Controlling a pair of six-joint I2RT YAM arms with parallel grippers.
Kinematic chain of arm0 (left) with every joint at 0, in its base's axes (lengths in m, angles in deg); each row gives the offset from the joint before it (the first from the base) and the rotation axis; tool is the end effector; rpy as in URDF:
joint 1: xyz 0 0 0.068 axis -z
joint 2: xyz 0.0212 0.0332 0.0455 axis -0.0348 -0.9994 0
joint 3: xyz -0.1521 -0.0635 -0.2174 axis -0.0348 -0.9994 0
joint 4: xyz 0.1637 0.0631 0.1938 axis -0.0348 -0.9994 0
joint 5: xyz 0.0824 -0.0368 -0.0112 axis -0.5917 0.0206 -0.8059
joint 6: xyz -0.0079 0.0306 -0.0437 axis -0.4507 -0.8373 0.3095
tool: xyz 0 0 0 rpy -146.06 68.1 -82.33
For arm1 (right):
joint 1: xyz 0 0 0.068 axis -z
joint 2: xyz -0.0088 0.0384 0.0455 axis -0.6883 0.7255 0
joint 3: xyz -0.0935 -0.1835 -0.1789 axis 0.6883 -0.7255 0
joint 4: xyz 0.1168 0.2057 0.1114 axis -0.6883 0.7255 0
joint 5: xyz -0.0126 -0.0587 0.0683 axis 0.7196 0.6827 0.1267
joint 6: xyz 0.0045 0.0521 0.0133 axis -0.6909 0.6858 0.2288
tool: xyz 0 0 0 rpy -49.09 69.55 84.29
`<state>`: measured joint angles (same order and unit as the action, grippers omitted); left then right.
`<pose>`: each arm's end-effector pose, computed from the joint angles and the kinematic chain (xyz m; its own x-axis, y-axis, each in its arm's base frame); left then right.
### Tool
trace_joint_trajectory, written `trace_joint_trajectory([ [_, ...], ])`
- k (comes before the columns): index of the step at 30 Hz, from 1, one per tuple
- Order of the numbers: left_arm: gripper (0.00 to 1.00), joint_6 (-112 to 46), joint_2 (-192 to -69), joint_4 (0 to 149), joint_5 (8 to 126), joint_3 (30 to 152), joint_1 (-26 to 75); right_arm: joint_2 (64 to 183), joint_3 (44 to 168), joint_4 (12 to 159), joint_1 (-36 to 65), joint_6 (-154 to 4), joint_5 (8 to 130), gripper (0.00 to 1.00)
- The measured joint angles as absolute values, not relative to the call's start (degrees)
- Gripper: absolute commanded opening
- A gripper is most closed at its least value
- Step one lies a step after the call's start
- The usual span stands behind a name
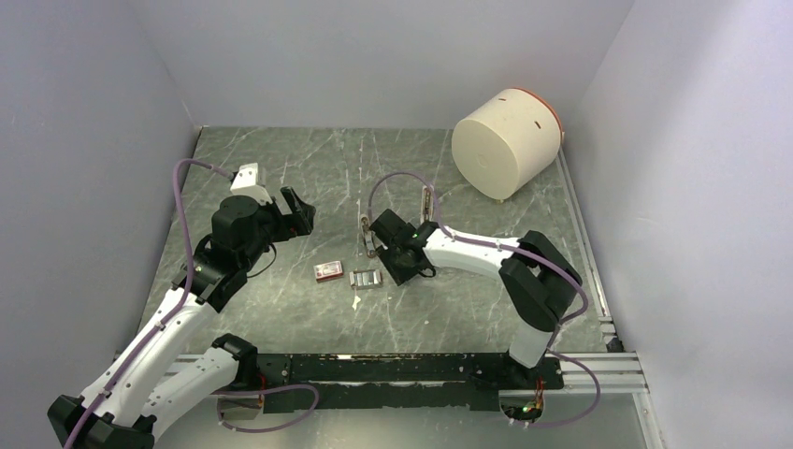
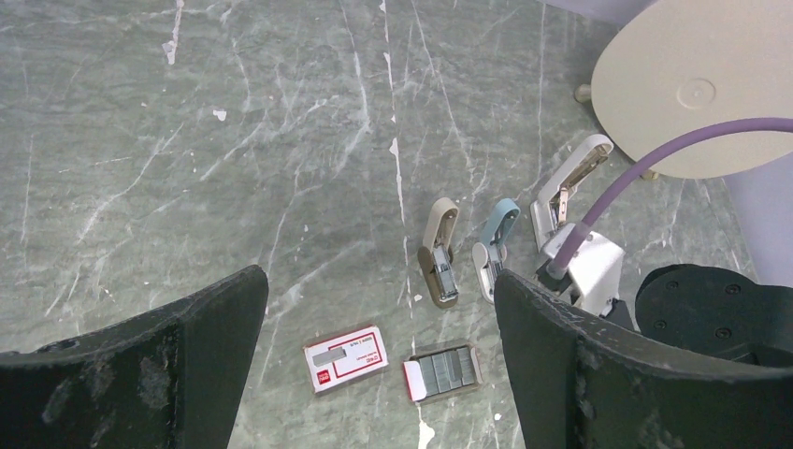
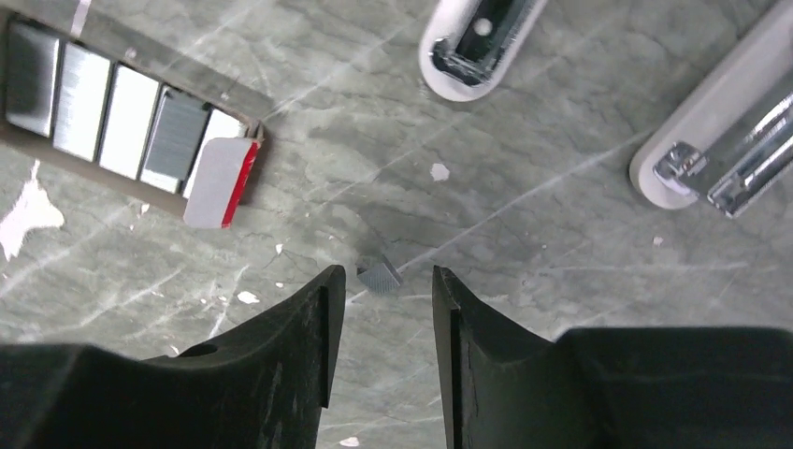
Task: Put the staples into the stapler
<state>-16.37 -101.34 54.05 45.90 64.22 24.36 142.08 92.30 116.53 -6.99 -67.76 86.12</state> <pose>0.1688 -0.0750 0.3241 -0.3798 -0.3289 -0.8646 0.0780 0.9199 -0.3842 0.2167 0.2536 0.1711 -0.7514 -0.5364 -0.3843 -0.5586 0.8271 -0.0623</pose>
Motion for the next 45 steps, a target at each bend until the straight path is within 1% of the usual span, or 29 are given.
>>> trace_joint_trajectory([
  [7,0.95,-16.39,-101.34,54.03,45.90,64.22,24.36,142.86,92.80,117.32,-6.81,-80.64,79.21,0.43],
  [16,0.95,-16.37,-101.34,54.03,45.88,64.22,24.36,144.70,92.89,117.67,-6.05,-88.55,75.85,0.39],
  [19,0.95,-16.37,-101.36,54.03,45.88,64.22,24.36,145.01,93.17,117.61,-5.63,-89.44,75.10,0.36],
  [25,0.95,-16.39,-101.36,54.03,45.88,64.22,24.36,145.88,94.09,117.23,-4.30,-90.38,73.59,0.34],
  [28,0.95,-16.39,-101.36,54.03,45.88,64.22,24.36,146.01,94.22,117.23,-4.23,-90.80,73.42,0.26],
  [30,0.95,-16.39,-101.36,54.03,45.88,64.22,24.36,146.40,94.75,117.39,-4.17,-90.84,73.38,0.23],
  [38,0.95,-16.39,-101.36,54.03,45.88,64.22,24.36,147.00,95.49,117.54,-4.08,-89.36,73.90,0.22],
  [45,0.95,-16.39,-101.36,54.03,45.88,64.22,24.36,146.84,95.69,117.19,-3.62,-83.85,76.85,0.22],
])
